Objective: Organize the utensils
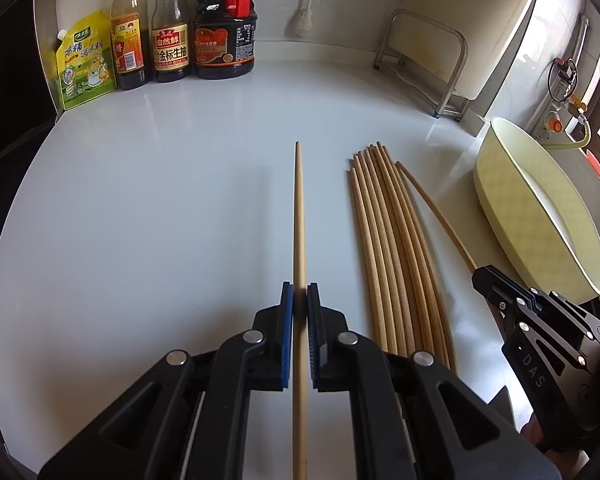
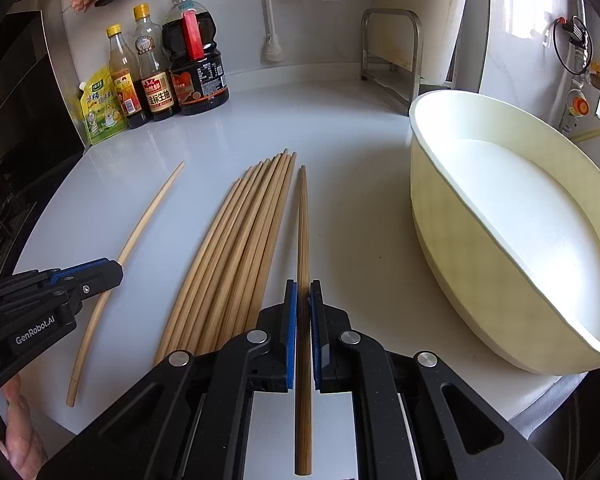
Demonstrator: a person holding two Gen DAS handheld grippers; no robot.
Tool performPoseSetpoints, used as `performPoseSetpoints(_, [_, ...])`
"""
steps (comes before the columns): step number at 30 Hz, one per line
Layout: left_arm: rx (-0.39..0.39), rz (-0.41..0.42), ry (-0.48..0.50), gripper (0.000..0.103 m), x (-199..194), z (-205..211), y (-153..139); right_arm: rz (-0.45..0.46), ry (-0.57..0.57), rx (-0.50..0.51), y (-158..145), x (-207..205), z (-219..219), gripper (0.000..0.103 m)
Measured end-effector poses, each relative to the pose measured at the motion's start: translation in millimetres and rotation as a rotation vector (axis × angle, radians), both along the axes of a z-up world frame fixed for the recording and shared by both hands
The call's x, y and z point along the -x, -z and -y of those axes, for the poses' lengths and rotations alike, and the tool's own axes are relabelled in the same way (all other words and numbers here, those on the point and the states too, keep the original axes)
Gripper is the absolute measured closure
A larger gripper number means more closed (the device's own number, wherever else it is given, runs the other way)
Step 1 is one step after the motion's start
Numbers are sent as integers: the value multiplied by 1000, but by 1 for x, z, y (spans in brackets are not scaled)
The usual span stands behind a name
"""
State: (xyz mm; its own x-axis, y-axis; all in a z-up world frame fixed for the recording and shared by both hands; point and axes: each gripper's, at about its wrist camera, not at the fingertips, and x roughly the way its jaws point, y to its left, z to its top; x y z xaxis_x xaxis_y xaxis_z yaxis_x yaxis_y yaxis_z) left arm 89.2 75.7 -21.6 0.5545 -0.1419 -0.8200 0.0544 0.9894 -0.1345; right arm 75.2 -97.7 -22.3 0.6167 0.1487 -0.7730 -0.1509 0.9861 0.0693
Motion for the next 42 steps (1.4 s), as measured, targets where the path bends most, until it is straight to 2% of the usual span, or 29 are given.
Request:
performPoseSetpoints(9, [-3, -6, 3, 95, 1, -1, 3, -77, 3, -8, 16, -6, 2, 96])
performPoseSetpoints(12, [0, -10, 6, 95, 1, -2, 5, -70, 10, 8, 17, -6, 0, 81])
performPoseSetpoints(19, [14, -16, 21, 95, 0, -5, 8, -60, 19, 69, 19, -17, -6, 80])
performPoseSetpoints(24, [25, -16, 23, 95, 0, -7, 8, -50, 5, 116, 20, -27, -15, 80])
performPoseSetpoints(26, [28, -17, 23, 95, 0, -8, 8, -49, -2, 135, 20, -29, -18, 93])
performPoseSetpoints(28, [30, -15, 24, 95, 0, -9, 7, -46, -4, 149, 20, -28, -20, 97])
performPoseSetpoints(34, [38, -3, 30, 95, 1, -8, 0, -5, 32, 61, 9, -21, -7, 97])
performPoseSetpoints(38, [57, 3, 43, 95, 1, -5, -9, 37, 31, -9, -14, -11, -2, 97])
performPoseSetpoints(42, [63, 41, 75, 95, -1, 7, -30, 115, 31, -71, -49, 3, 6, 97])
